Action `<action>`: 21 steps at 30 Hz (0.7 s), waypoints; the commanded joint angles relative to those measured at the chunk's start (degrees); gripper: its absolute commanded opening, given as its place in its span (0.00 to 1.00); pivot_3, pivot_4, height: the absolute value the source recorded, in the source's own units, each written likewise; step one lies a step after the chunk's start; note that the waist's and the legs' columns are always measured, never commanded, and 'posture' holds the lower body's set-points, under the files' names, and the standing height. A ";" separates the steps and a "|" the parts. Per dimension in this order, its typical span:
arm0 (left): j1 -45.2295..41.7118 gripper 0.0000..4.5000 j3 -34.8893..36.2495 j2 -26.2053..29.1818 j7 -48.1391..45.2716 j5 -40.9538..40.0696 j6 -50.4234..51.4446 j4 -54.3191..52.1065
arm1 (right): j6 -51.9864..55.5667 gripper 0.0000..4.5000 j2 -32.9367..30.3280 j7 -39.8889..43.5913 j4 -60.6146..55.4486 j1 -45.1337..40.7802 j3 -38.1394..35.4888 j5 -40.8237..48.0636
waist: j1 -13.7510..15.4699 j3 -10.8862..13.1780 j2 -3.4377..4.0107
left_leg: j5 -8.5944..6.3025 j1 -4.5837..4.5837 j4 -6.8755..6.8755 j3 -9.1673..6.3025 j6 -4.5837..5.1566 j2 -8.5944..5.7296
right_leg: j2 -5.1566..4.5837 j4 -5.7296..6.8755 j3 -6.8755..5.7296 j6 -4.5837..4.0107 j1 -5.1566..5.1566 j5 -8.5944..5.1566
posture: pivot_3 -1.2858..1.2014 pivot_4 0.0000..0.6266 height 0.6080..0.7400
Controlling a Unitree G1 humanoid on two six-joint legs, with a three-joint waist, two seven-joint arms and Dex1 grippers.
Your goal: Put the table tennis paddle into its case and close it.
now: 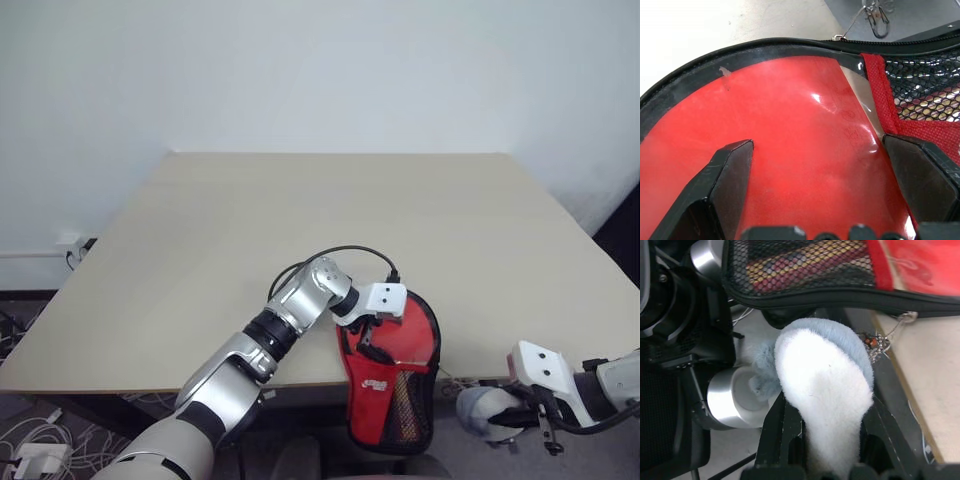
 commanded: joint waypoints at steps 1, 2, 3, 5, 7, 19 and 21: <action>3.68 1.00 -6.33 0.47 -1.49 4.29 2.49 5.36 | -4.68 0.13 -0.82 0.84 -3.97 3.84 4.16 -4.21 | 0.22 -0.14 0.03 | -0.06 -0.03 0.00 -0.01 0.03 0.00 | 0.00 -0.09 -0.01 0.01 0.01 0.00 | 0.52 0.00 1.00; 3.70 1.00 -6.27 0.51 -1.48 4.32 2.58 5.31 | -5.77 0.13 -0.64 0.63 -4.09 4.44 5.01 -5.12 | 0.26 -0.19 0.05 | -0.12 -0.07 0.02 0.00 0.07 0.00 | 0.00 -0.17 -0.01 0.02 0.02 -0.01 | 0.52 0.00 1.00; 3.69 1.00 -6.17 0.55 -1.49 4.32 2.59 5.30 | -5.94 0.13 -0.44 0.40 -4.45 4.59 5.92 -5.43 | 0.27 -0.22 0.05 | -0.18 -0.12 0.05 0.02 0.11 0.00 | 0.00 -0.25 -0.01 0.03 0.02 -0.01 | 0.52 0.00 1.00; 3.66 1.00 -5.96 0.58 -1.42 4.30 2.59 5.47 | -6.08 0.13 -0.27 -0.25 -4.79 4.21 8.11 -6.57 | 0.27 -0.28 0.03 | -0.29 -0.19 0.13 0.04 0.16 0.00 | 0.00 -0.34 0.00 0.05 0.02 -0.02 | 0.52 0.00 1.00; 3.59 1.00 -5.80 0.55 -1.27 4.31 2.63 5.67 | -7.10 0.13 -0.37 -0.55 -4.77 3.82 10.44 -8.38 | 0.27 -0.32 -0.03 | -0.31 -0.22 0.15 0.05 0.19 0.00 | 0.01 -0.36 0.00 0.05 0.02 -0.02 | 0.52 0.00 1.00; 3.36 1.00 -5.34 0.58 -0.78 4.09 2.85 5.73 | -10.04 0.13 -4.96 0.54 -10.30 10.06 13.68 -11.68 | -0.09 -0.49 -0.08 | -0.32 -0.19 0.20 0.03 0.17 0.01 | 0.02 -0.34 -0.01 0.06 0.05 -0.02 | 0.52 0.00 1.00; 3.43 1.00 -5.37 0.57 -0.61 4.13 2.64 5.83 | -10.23 0.13 -6.04 1.00 -11.06 11.10 12.27 -11.34 | -0.16 -0.50 -0.06 | -0.32 -0.17 0.20 0.02 0.17 0.01 | 0.02 -0.33 -0.01 0.05 0.07 -0.02 | 0.52 0.00 1.00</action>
